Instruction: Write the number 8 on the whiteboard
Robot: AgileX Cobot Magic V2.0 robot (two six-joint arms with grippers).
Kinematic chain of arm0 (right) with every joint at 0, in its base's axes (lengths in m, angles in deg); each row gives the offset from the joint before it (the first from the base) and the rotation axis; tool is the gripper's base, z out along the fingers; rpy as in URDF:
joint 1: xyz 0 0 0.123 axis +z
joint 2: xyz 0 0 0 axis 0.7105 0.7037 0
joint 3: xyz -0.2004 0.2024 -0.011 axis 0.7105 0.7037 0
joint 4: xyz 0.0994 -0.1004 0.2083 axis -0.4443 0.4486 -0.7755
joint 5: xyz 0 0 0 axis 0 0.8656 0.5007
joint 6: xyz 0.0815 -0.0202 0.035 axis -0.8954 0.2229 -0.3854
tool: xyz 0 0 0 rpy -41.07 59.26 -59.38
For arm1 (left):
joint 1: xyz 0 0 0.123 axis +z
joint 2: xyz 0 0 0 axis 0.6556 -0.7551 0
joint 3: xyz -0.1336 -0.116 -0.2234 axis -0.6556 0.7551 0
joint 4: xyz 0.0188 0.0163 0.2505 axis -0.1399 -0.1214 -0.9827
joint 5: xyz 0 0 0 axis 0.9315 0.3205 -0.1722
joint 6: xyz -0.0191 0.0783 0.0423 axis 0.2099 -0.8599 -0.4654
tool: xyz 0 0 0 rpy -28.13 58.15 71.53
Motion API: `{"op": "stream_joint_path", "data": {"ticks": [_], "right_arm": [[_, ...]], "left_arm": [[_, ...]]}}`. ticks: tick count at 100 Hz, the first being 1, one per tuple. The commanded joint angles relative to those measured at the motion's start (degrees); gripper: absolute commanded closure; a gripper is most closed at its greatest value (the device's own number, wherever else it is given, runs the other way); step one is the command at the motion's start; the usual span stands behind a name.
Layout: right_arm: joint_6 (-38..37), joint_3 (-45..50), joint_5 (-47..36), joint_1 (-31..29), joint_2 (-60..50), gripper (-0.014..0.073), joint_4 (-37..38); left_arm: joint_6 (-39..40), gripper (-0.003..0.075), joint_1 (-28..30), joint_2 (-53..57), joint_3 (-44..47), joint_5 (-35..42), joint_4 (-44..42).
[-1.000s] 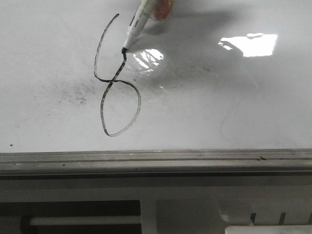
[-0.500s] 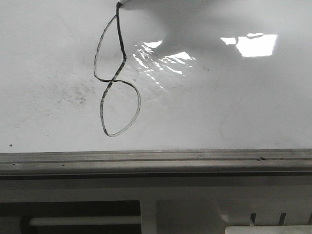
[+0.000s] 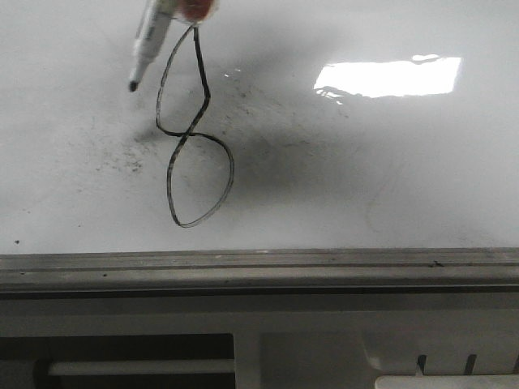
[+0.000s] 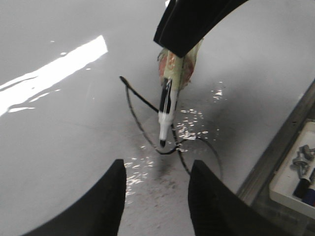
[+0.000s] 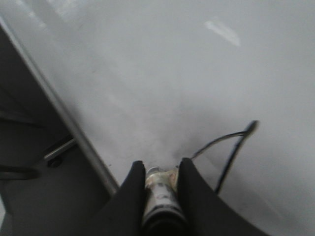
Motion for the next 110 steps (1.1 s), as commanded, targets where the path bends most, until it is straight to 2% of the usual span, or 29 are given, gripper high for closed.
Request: {"op": "stream_joint_path", "data": {"ticks": [1,28,41,53,71,82,97,110], "right_arm": [[0.47,-0.71,-2.83,2.10,-1.50,0.0637,0.24],[-2.85,3.02,-0.37,2.76,-1.50,0.0637,0.04],[-3.73,3.26,-0.01,2.76,-1.50,0.0637,0.04],[-4.22,3.26,0.42,2.76,-1.50,0.0637,-0.08],[-4.37,3.26,2.20,2.76,-1.50,0.0637,-0.78],[-4.37,3.26,2.45,2.76,-1.50,0.0637,-0.90],[-4.37,3.26,3.87,2.76,-1.50,0.0637,-1.53],[-4.37,3.26,3.77,2.76,-1.50,0.0634,-2.87]], "left_arm": [[0.53,0.0419,-1.45,-5.37,-1.65,8.62,0.33],[0.53,0.0395,-2.45,-19.41,-2.15,21.67,0.44],[0.53,0.0395,-2.45,-24.24,-3.07,22.68,0.33],[0.53,0.0395,-2.45,-27.71,-3.07,26.94,0.33],[0.68,0.0407,-2.45,-28.92,-3.07,29.75,0.55],[0.94,0.0493,-2.45,-28.92,-3.07,29.63,0.55],[0.94,0.0744,-2.45,-28.92,-3.07,29.63,0.55],[2.51,0.0741,-2.45,-28.92,-3.07,29.63,0.55]]}}
